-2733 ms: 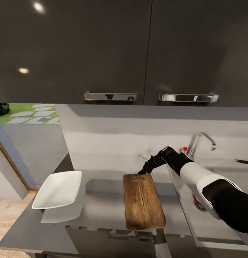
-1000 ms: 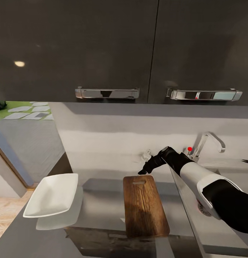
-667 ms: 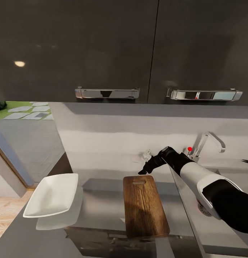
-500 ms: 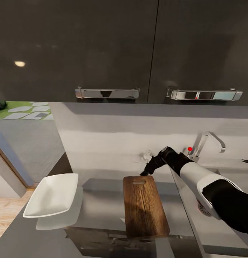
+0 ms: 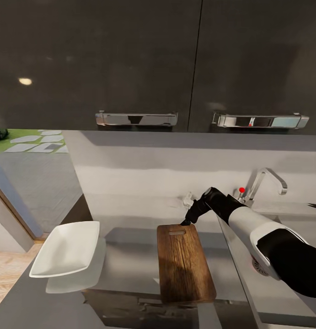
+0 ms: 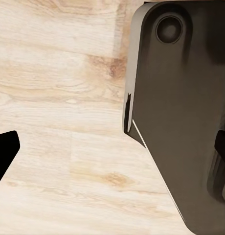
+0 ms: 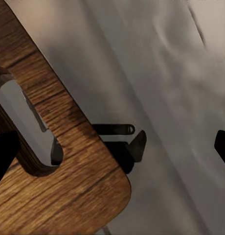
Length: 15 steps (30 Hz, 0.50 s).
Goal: In the kitchen, take the Vidalia onion out of the sink, dice it on the chopping board with the paring knife, put the diced onion into the bowl on the countertop, then place both the paring knife and the chopping board into the sink.
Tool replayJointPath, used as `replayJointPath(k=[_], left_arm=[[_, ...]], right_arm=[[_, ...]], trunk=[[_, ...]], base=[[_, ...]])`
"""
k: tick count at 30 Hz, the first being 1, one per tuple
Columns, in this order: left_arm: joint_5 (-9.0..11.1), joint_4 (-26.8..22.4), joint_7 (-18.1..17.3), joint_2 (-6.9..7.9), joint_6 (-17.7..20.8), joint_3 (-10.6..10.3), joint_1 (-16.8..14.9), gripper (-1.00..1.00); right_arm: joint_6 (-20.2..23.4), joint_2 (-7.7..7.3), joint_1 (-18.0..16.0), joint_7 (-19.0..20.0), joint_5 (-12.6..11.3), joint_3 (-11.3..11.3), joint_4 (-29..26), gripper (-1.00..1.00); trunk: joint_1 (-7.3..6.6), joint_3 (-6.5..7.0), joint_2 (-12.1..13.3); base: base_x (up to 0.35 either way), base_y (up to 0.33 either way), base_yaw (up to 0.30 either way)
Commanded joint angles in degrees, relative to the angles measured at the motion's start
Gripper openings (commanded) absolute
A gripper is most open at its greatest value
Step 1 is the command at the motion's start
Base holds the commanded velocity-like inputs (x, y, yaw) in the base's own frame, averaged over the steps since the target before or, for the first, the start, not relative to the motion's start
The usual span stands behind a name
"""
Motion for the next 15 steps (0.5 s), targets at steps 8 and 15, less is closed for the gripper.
replayJointPath(k=[8,15], left_arm=[[0.40,0.04,-0.07,0.00,-0.22,0.05,-0.02,1.00],[0.40,0.04,-0.07,0.00,-0.23,0.11,-0.02,1.00]], right_arm=[[0.35,0.03,-0.01,0.34,0.43,-0.19,-0.16,1.00],[0.35,0.05,-0.01,0.33,0.43,-0.19,-0.16,1.00]], trunk=[[0.03,-0.12,-0.11],[0.03,-0.32,-0.11]], base=[[0.000,0.000,0.000],[0.000,0.000,0.000]])
